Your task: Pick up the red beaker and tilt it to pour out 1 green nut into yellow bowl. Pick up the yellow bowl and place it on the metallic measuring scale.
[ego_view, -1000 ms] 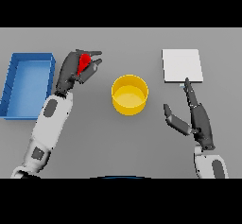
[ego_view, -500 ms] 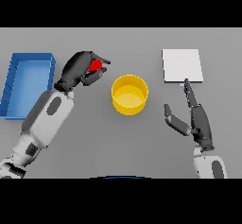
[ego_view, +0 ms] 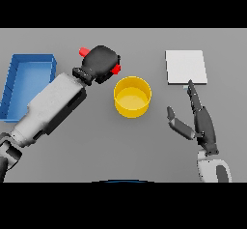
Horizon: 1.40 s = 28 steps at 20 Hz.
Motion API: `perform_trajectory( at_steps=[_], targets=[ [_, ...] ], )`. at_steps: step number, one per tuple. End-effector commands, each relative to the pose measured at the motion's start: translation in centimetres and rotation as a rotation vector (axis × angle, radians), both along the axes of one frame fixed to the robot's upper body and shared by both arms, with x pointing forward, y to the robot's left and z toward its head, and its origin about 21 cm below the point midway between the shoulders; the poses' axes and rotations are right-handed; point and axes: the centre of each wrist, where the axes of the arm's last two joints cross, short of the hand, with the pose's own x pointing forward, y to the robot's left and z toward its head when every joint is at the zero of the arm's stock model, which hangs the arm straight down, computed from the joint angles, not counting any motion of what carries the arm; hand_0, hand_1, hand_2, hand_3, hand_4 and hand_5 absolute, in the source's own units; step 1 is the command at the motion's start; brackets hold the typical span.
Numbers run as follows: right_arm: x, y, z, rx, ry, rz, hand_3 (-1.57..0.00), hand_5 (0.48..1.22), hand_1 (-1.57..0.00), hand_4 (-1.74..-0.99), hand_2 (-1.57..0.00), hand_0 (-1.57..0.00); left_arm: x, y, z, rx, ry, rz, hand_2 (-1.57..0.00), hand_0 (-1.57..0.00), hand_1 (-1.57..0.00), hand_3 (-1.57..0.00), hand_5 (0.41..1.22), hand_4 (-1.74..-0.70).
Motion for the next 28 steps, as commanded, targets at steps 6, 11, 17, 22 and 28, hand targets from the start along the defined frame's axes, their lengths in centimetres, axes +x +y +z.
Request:
perform_trajectory(
  at_steps=[6, 11, 17, 22, 28],
  targets=[
    [0.1, 0.7, -0.3, 0.029, 0.013, -0.028, 0.0, 0.657, 0.0, -1.22, 0.0, 0.0, 0.5, -3.0, 1.0, 0.317, -0.009, -0.127, -1.57, -1.57, -1.57, -1.57, 1.216, -1.69],
    [0.4, 0.4, -0.6, 0.004, 0.011, -0.026, 0.0, 0.648, 0.0, -1.193, 0.0, 0.0, 0.8, -5.1, 1.8, 0.542, -0.07, -0.17, -1.57, -1.57, -1.57, -1.57, 1.219, -1.72],
    [0.3, 0.3, -0.4, 0.01, 0.007, -0.046, 0.0, 0.627, 0.0, -1.179, 0.0, 0.0, 0.9, -6.0, 1.2, 0.746, -0.16, -0.27, -1.57, -1.57, -1.57, -1.57, 1.221, -1.74],
    [0.2, 0.6, -0.1, -0.005, 0.005, -0.049, 0.0, 0.627, 0.0, -1.162, 0.0, 0.0, 0.6, -8.0, 1.2, 0.917, -0.281, -0.349, -1.57, -1.57, -1.57, -1.57, 1.221, -1.73],
    [0.3, 0.6, -0.4, -0.036, 0.0, -0.059, 0.0, 0.637, 0.0, -1.155, 0.0, 0.0, 0.1, -9.6, 1.6, 1.041, -0.38, -0.399, -1.57, -1.57, -1.57, -1.57, 1.221, -1.72]
  ],
)
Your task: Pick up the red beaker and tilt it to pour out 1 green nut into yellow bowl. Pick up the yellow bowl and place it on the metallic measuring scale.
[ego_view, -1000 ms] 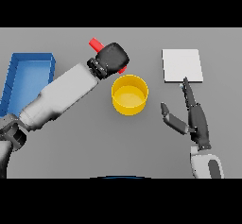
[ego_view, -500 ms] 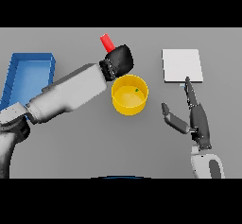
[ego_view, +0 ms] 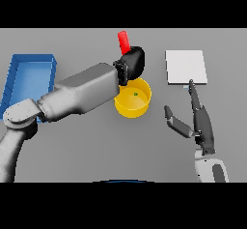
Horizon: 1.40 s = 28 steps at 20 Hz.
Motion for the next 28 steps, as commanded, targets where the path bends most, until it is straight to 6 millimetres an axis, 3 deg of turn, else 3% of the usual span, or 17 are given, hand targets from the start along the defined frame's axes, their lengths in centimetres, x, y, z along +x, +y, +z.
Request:
perform_trajectory(
  at_steps=[1, 3, 4, 9, 11, 14, 17, 18, 21, 23, 25, 28],
  targets=[
    [-0.3, 0.1, -0.2, 0.017, 0.0, 0.006, 0.0, 0.634, 0.0, -1.154, 0.0, 0.0, 0.0, -0.1, 0.4, 0.02, -0.012, -0.016, -1.57, -1.57, -1.57, -1.57, 1.221, -1.72],
    [0.1, 0.1, -0.2, 0.026, 0.002, 0.002, 0.0, 0.635, 0.0, -1.154, 0.0, 0.0, 0.0, -0.4, 0.4, 0.047, -0.023, -0.036, -1.57, -1.57, -1.57, -1.57, 1.221, -1.72],
    [-0.2, 0.0, -0.2, 0.033, -0.001, 0.009, 0.0, 0.635, 0.0, -1.152, 0.0, 0.0, 0.2, -0.6, 1.3, 0.061, -0.025, -0.051, -1.57, -1.57, -1.57, -1.57, 1.221, -1.72],
    [0.0, -0.1, -0.1, 0.03, -0.016, 0.028, 0.0, 0.654, 0.0, -1.154, 0.0, 0.0, 2.7, -0.4, 8.6, 0.039, -0.167, -0.02, -1.57, -1.57, -1.57, -1.57, 1.221, -1.73],
    [-0.1, -0.1, -0.2, 0.021, -0.024, 0.031, 0.0, 0.66, 0.0, -1.16, 0.0, 0.0, 4.1, 1.1, 12.0, -0.037, -0.207, 0.025, -1.57, -1.57, -1.57, -1.18, 1.221, -1.73],
    [0.4, 0.2, 0.1, 0.038, -0.027, 0.04, 0.0, 0.661, 0.0, -1.16, 0.0, 0.0, 6.1, 3.8, 17.9, -0.285, -0.264, 0.184, -1.57, -1.57, -1.57, -1.37, 1.221, -1.73],
    [0.6, 0.1, 0.1, 0.009, -0.017, 0.018, 0.0, 0.641, 0.0, -1.146, 0.0, 0.0, 7.6, 8.2, 21.4, -0.663, -0.2, 0.395, -1.57, -1.57, -1.57, -1.47, 1.221, -1.73],
    [0.7, 0.3, 0.1, -0.011, -0.015, 0.012, 0.0, 0.637, 0.0, -1.14, 0.0, 0.0, 8.0, 10.2, 22.2, -0.816, -0.177, 0.475, -1.57, -1.57, -1.57, -1.43, 1.221, -1.74],
    [0.7, 0.9, -0.1, 0.021, -0.027, 0.034, 0.0, 0.625, 0.0, -1.129, 0.0, 0.0, 8.9, 16.1, 22.7, -1.154, -0.12, 0.649, -1.57, -1.57, -1.57, -1.39, 1.221, -1.74],
    [0.7, 0.3, -0.2, 0.07, -0.039, 0.063, 0.0, 0.623, 0.0, -1.093, 0.0, 0.0, 9.2, 20.5, 21.7, -1.361, -0.094, 0.753, -1.57, -1.57, -1.57, -1.46, 1.221, -1.74],
    [1.1, 0.4, 0.2, 0.078, -0.036, 0.077, 0.0, 0.631, 0.0, -1.081, 0.0, 0.0, 9.2, 24.5, 19.5, -1.519, -0.088, 0.862, -1.57, -1.57, -1.57, -1.5, 1.221, -1.74],
    [0.8, 0.4, -0.1, 0.076, -0.03, 0.092, 0.0, 0.651, 0.0, -1.126, 0.0, 0.0, 8.7, 29.2, 15.8, -1.685, -0.144, 1.037, -1.57, -1.57, -1.57, -1.53, 1.221, -1.74]
  ],
)
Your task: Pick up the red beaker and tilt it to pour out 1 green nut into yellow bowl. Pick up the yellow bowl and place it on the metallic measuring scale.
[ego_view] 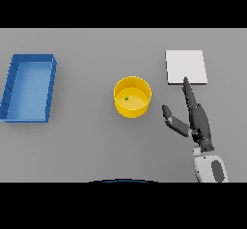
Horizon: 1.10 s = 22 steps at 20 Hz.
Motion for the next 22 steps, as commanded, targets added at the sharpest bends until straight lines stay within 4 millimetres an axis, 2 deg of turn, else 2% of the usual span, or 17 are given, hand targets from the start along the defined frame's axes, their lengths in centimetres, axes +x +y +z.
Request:
perform_trajectory(
  at_steps=[1, 4, 8, 12, 15, 19, 22],
  targets=[
    [-0.4, 0.2, 0.0, 0.012, -0.013, 0.019, 0.0, 0.657, 0.0, -1.141, 0.0, 0.0, -0.1, 0.7, -0.9, -0.05, -0.003, 0.031, -1.57, -1.57, -1.57, -1.54, 1.221, -1.74],
    [0.0, -0.2, 0.1, 0.0, 0.01, 0.01, 0.0, 0.672, 0.0, -1.165, 0.0, 0.0, -0.7, 2.5, -4.0, -0.235, 0.02, 0.174, -1.57, -1.57, -1.57, -1.56, 1.221, -1.74],
    [0.3, -0.1, 0.4, -0.039, -0.01, 0.02, 0.0, 0.702, 0.0, -1.191, 0.0, 0.0, -2.2, 4.6, -8.2, -0.37, 0.042, 0.261, -1.57, -1.57, -1.57, -1.43, 1.221, -1.74],
    [0.7, -0.3, -0.1, -0.041, 0.013, 0.016, 0.0, 0.709, 0.0, -1.202, 0.0, 0.0, -4.6, 4.6, -12.0, -0.482, 0.049, 0.313, -1.57, -1.57, -1.57, -1.38, 1.221, -1.74],
    [0.3, -0.6, -0.1, -0.053, -0.002, 0.016, 0.0, 0.699, 0.0, -1.202, 0.0, 0.0, -6.8, 4.4, -13.8, -0.539, 0.051, 0.347, -1.57, -1.57, -1.57, -1.39, 1.221, -1.74],
    [0.3, -0.4, -0.1, -0.035, 0.006, 0.013, 0.0, 0.687, 0.0, -1.186, 0.0, 0.0, -9.6, 3.2, -16.5, -0.576, 0.103, 0.387, -1.57, -1.57, -1.57, -1.38, 1.221, -1.74],
    [0.6, 0.0, -0.3, -0.028, 0.022, 0.012, 0.0, 0.68, 0.0, -1.169, 0.0, 0.0, -11.0, 2.9, -17.4, -0.613, 0.154, 0.392, -1.57, -1.57, -1.57, -1.37, 1.008, -1.74]
  ],
)
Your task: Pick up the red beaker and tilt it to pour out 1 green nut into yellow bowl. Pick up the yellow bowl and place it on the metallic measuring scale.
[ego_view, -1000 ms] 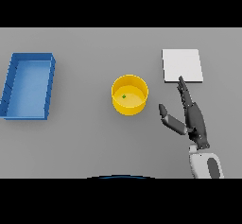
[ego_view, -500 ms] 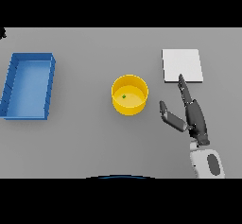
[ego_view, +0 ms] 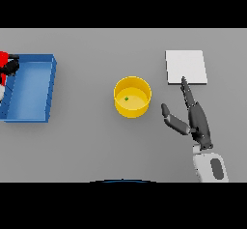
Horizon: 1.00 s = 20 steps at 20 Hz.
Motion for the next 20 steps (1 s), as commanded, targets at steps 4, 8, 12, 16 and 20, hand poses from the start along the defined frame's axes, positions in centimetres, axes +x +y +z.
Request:
perform_trajectory(
  at_steps=[4, 8, 12, 16, 20],
  targets=[
    [0.2, 0.2, 0.3, -0.011, -0.015, 0.0, 0.0, 0.671, 0.0, -1.163, 0.0, 0.0, -1.5, 0.1, 0.6, 0.012, 0.06, -0.158, -1.49, -1.57, -1.54, -1.24, 0.774, -1.31],
    [-0.3, -0.1, 0.0, -0.002, -0.018, 0.012, 0.0, 0.673, 0.0, -1.156, 0.0, 0.0, -2.5, 1.0, 0.8, -0.024, 0.099, -0.33, -0.67, -0.8, -0.71, -0.57, 0.682, -0.87],
    [-0.2, -0.5, 0.4, -0.006, -0.014, 0.007, 0.0, 0.688, 0.0, -1.148, 0.0, 0.0, -2.7, 0.9, 0.6, 0.061, 0.149, -0.357, -0.27, -0.33, -0.29, -0.23, 0.647, -0.75],
    [-0.5, -0.6, 0.2, -0.023, -0.016, 0.007, 0.0, 0.688, 0.0, -1.173, 0.0, 0.0, -2.0, 0.9, -0.3, 0.09, 0.126, -0.338, -0.11, -0.13, -0.12, -0.09, 0.647, -0.72],
    [-0.2, 0.2, 0.9, -0.099, -0.002, -0.007, 0.0, 0.677, 0.0, -1.163, 0.0, 0.0, -1.8, 0.9, 0.1, 0.108, 0.047, -0.328, -0.05, -0.05, -0.05, -0.04, 0.663, -0.71]
  ],
)
